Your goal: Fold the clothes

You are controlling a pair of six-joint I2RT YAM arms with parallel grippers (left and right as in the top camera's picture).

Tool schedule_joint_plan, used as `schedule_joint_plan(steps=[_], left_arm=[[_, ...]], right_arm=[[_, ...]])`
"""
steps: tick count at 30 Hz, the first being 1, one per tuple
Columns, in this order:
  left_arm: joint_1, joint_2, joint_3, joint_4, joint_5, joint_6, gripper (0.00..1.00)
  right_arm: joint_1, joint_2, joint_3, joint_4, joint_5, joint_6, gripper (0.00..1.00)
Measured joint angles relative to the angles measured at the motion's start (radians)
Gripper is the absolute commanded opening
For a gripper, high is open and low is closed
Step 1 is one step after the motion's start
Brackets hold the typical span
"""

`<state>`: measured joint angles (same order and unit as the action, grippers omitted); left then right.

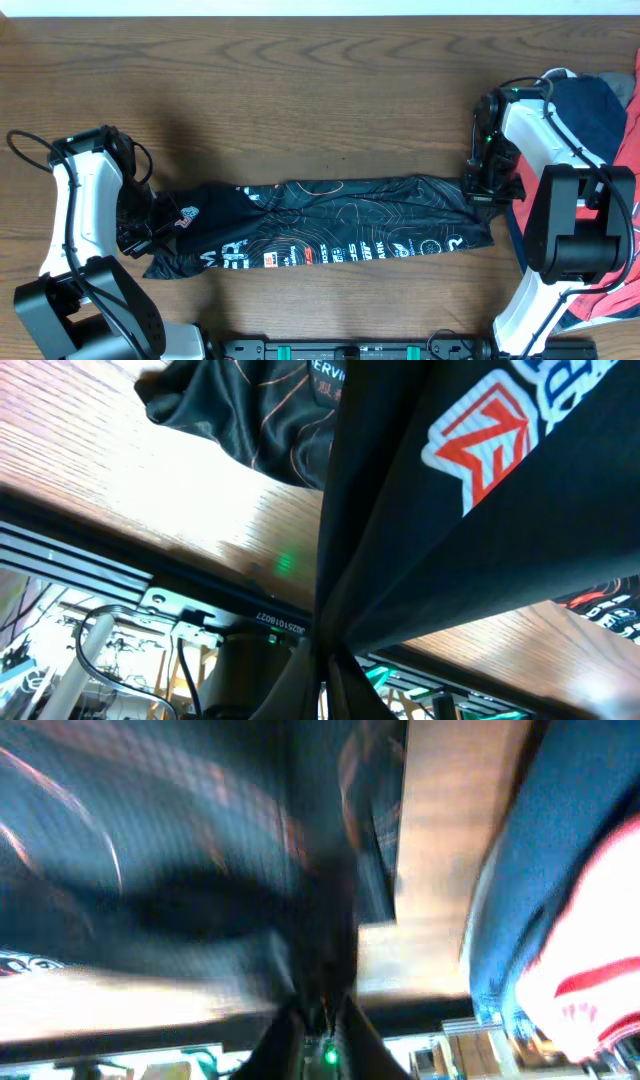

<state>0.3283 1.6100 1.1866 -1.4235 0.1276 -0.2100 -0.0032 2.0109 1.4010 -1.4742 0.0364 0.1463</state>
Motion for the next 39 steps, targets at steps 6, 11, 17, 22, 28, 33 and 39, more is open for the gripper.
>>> schedule_joint_plan(steps=[6, 11, 17, 22, 28, 33, 39], left_arm=[[0.0, 0.0, 0.0, 0.01, -0.018, -0.004, 0.36], [0.0, 0.0, -0.001, 0.02, -0.027, -0.022, 0.43], [-0.004, 0.0, 0.021, 0.093, 0.035, -0.018, 0.47], [-0.053, 0.0, 0.036, 0.239, 0.101, -0.002, 0.59], [-0.167, 0.0, 0.035, 0.319, 0.13, -0.001, 0.59], [-0.27, 0.003, -0.005, 0.402, 0.135, -0.013, 0.59], [-0.322, 0.031, -0.077, 0.517, 0.135, -0.049, 0.59]], right_arm=[[-0.011, 0.0, -0.004, -0.004, 0.042, 0.0, 0.18], [-0.05, 0.0, -0.005, 0.032, 0.038, 0.002, 0.22], [-0.072, 0.0, -0.015, 0.122, -0.103, -0.069, 0.48], [-0.079, 0.0, -0.048, 0.185, -0.209, -0.121, 0.69], [-0.079, 0.0, -0.136, 0.29, -0.259, -0.135, 0.69], [-0.079, -0.041, -0.193, 0.357, -0.271, -0.132, 0.49], [-0.079, -0.047, -0.219, 0.394, -0.314, -0.134, 0.22]])
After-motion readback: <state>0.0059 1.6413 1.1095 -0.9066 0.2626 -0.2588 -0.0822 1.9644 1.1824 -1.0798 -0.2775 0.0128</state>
